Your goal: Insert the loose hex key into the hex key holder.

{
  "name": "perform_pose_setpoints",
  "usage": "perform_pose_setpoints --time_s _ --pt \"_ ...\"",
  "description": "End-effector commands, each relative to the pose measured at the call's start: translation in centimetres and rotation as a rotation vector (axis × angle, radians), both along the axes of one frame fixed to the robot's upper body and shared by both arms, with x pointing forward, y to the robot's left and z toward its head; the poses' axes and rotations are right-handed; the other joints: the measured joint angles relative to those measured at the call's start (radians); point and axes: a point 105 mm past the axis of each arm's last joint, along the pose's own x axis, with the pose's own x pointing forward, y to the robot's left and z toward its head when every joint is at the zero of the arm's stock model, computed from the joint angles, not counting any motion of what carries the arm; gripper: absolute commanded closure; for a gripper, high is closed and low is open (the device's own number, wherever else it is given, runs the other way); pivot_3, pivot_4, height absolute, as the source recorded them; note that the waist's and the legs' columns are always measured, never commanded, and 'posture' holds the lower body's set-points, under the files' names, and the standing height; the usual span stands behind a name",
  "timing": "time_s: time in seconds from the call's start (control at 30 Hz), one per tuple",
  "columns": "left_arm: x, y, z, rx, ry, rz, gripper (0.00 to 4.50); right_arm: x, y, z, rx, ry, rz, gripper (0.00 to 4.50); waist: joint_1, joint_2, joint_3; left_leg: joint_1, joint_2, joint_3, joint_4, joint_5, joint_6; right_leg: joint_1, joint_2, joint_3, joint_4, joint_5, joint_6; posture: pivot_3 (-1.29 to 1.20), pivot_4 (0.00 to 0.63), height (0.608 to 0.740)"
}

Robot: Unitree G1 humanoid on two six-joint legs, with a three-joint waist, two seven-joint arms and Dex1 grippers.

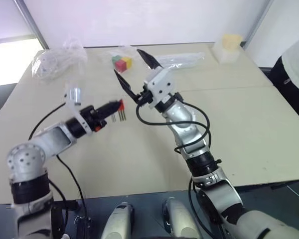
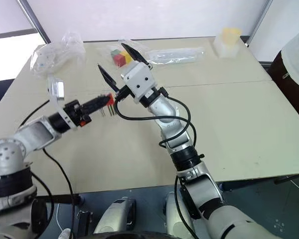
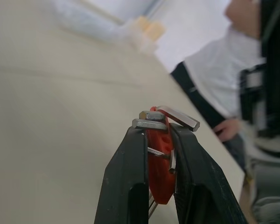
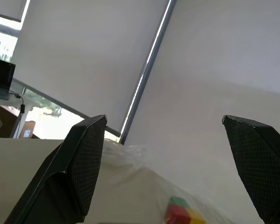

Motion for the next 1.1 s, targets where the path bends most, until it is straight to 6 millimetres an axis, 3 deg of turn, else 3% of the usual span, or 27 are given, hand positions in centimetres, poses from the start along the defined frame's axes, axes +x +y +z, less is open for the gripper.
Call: perform_pose_setpoints --time_s 0.03,0.37,0.57,0.87,1.1 --pt "-0.2 1.6 -1.6 -0.024 0.105 0.120 4.28 -1.3 0.4 1.4 0.025 -0.050 0.034 0.40 0.001 0.000 0.000 0.001 0.000 0.000 0.000 0.000 0.000 0.001 0.000 0.000 0.000 0.000 0.000 0.00 0.150 0.740" --pt "-0.9 2.9 -6.4 -0.056 0.311 0.281 4.28 -1.7 0.6 0.8 0.008 -0.035 0.044 0.40 0.006 -0.001 0.000 0.001 -0.001 0.000 0.001 0.000 0.000 0.003 0.000 0.000 -0.001 0.000 0.000 0.00 0.150 0.740" --pt "-0.7 4.2 -7.8 -0.030 0.350 0.345 4.28 -1.7 0.4 0.5 -0.002 -0.028 0.035 0.40 0.005 -0.001 -0.001 0.003 -0.001 0.000 0.001 0.000 0.000 0.005 0.001 0.000 -0.001 -0.001 -0.001 0.00 0.150 0.740" --pt "-1.5 6.1 -7.4 -0.010 0.340 0.411 0.03 -1.6 0.3 0.3 -0.007 -0.024 0.028 0.33 -0.002 -0.001 -0.001 0.005 0.001 0.000 0.000 0.001 0.001 0.006 0.002 0.000 -0.001 -0.003 -0.005 0.00 0.150 0.740" --pt "-2.9 7.3 -4.9 0.051 0.251 0.425 0.03 -1.6 0.5 0.1 -0.013 -0.017 0.038 0.33 -0.001 -0.001 -0.001 0.006 0.006 0.001 -0.001 0.001 0.001 0.005 0.004 -0.001 -0.002 -0.004 -0.008 0.00 0.150 0.740"
